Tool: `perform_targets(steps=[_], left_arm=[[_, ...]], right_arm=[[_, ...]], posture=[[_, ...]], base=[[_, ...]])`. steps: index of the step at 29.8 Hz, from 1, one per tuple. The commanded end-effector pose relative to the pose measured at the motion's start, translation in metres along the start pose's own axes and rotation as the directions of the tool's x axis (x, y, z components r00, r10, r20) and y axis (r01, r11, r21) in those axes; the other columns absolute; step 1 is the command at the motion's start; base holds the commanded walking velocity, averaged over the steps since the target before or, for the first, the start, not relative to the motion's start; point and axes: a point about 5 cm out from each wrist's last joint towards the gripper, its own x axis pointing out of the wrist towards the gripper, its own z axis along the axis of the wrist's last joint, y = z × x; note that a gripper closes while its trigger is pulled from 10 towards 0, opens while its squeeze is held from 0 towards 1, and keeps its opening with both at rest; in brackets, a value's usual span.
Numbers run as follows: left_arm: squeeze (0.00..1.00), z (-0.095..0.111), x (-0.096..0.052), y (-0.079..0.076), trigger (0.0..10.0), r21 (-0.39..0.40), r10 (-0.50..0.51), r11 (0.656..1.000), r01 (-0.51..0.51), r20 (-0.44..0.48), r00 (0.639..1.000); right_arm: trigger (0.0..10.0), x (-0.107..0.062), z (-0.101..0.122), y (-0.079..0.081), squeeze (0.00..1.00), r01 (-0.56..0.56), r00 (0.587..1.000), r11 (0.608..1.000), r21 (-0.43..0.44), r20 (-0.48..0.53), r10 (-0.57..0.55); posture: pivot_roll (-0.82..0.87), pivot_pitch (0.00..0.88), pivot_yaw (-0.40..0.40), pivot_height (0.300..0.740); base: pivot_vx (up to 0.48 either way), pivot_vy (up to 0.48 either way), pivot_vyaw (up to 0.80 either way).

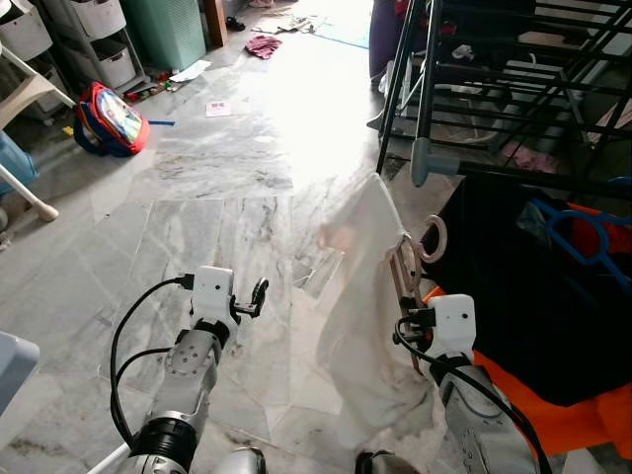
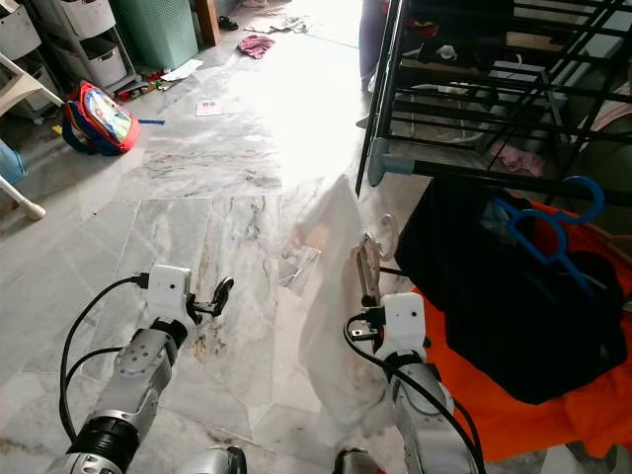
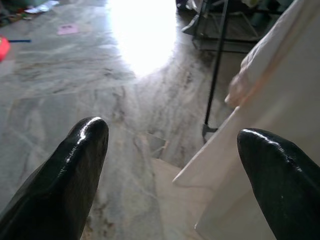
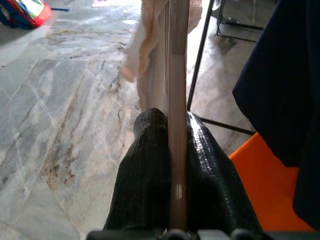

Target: Hang hanger

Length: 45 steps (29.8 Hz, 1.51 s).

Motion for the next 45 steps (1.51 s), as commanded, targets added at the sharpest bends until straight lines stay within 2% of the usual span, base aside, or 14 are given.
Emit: perform_targets(steps=[1, 5, 13, 25, 31, 36, 37, 39, 45], left_arm=[[0.0, -0.002, -0.002, -0.002, 10.0, 0.01, -0.011, 1.0, 0.011, -0.014, 1.0], [0.0, 0.0, 0.0, -0.007, 10.0, 0.009, -0.038, 0.999, 0.038, -0.017, 0.999], [0.0, -0.001, -0.001, -0.006, 10.0, 0.011, -0.043, 0.999, 0.044, -0.033, 0.999], [0.0, 0.005, 0.005, -0.004, 10.0, 0.011, -0.049, 0.999, 0.05, -0.032, 0.998], [0.0, 0.007, 0.007, -0.005, 10.0, 0.008, -0.049, 0.999, 0.05, -0.029, 0.998], [0.0, 0.009, 0.008, -0.002, 10.0, 0.001, -0.038, 0.999, 0.038, -0.026, 0.999], [0.0, 0.009, 0.008, -0.002, 10.0, 0.001, -0.039, 0.999, 0.039, -0.024, 0.999], [0.0, 0.009, 0.008, -0.002, 10.0, 0.001, -0.041, 0.999, 0.041, -0.023, 0.999], [0.0, 0.012, 0.009, 0.0, 10.0, -0.002, -0.032, 0.999, 0.032, -0.013, 0.999]], right_arm=[[10.0, 0.002, 0.007, 0.0, 0.0, 0.012, 0.999, 1.0, 0.009, 0.036, -0.012], [10.0, 0.006, 0.012, 0.007, 0.0, 0.002, 0.999, 1.0, 0.018, 0.05, -0.003], [10.0, 0.003, 0.007, 0.005, 0.0, 0.008, 0.999, 1.0, 0.017, 0.04, -0.009], [10.0, 0.01, 0.016, 0.004, 0.0, 0.003, 0.998, 1.0, 0.011, 0.062, -0.004], [10.0, 0.011, 0.021, 0.004, 0.0, 0.004, 0.996, 0.997, 0.072, 0.089, -0.01], [10.0, 0.015, 0.02, -0.002, 0.0, 0.063, 0.996, 0.996, 0.06, 0.057, -0.066], [10.0, 0.015, 0.022, -0.002, 0.0, 0.066, 0.995, 0.997, 0.036, 0.07, -0.068], [10.0, 0.014, 0.023, -0.001, 0.0, 0.055, 0.995, 0.998, 0.002, 0.088, -0.055], [10.0, 0.012, 0.026, -0.002, 0.0, 0.03, 0.995, 0.999, -0.019, 0.099, -0.028]], posture=[[-0.02, 0.117, 0.01, 0.74], [-0.03, 0.128, 0.02, 0.74], [-0.04, 0.125, 0.025, 0.74], [-0.05, 0.1, 0.027, 0.74], [-0.05, 0.097, 0.032, 0.74], [-0.05, 0.106, 0.041, 0.74], [-0.05, 0.109, 0.041, 0.74], [-0.05, 0.116, 0.043, 0.74], [-0.05, 0.132, 0.051, 0.74]], base=[[0.0, 0.0, 0.0], [-0.264, 0.0, 0.0], [-0.3, 0.0, 0.0], [-0.312, 0.0, 0.0], [-0.304, 0.0, 0.0], [-0.301, 0.0, 0.0], [-0.3, 0.0, 0.0], [-0.292, 0.0, 0.0], [-0.277, 0.0, 0.0]])
